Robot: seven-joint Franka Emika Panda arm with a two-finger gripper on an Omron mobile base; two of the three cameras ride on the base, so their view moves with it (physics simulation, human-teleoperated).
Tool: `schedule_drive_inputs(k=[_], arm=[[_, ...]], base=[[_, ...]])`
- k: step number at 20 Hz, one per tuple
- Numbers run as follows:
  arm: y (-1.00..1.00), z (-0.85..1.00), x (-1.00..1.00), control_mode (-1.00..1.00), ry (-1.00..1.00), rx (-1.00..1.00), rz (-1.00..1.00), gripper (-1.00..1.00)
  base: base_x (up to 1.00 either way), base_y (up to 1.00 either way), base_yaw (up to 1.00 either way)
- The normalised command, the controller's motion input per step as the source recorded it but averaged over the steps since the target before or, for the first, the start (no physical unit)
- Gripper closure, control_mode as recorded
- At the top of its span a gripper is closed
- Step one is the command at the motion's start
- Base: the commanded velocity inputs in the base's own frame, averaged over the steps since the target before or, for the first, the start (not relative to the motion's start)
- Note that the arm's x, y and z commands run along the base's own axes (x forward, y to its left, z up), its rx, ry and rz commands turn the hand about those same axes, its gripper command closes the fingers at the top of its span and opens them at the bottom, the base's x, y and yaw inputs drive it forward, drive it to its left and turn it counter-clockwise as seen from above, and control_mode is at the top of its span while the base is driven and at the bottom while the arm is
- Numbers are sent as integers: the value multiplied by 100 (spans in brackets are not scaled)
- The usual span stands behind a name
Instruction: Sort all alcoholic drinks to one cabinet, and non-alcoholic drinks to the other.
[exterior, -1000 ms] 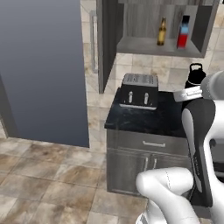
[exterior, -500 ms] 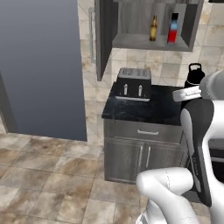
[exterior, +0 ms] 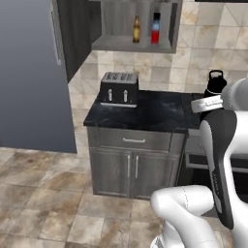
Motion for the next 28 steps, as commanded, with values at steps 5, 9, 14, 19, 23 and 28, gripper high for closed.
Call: schedule_drive_inputs(k=[5, 9, 14, 19, 23, 28], arm=[[0, 0, 0, 100, 0, 0, 0, 100], [0, 0, 0, 100, 0, 0, 0, 100], [0, 0, 0, 100, 0, 0, 0, 100], [0, 0, 0, 100, 0, 0, 0, 100], [0, 0, 0, 100, 0, 0, 0, 100], [0, 0, 0, 100, 0, 0, 0, 100]], base=[[-21, -69, 0], [-16, -65, 0], [-20, -64, -1], [-13, -67, -5], [0, -64, -10], [1, -62, -13]])
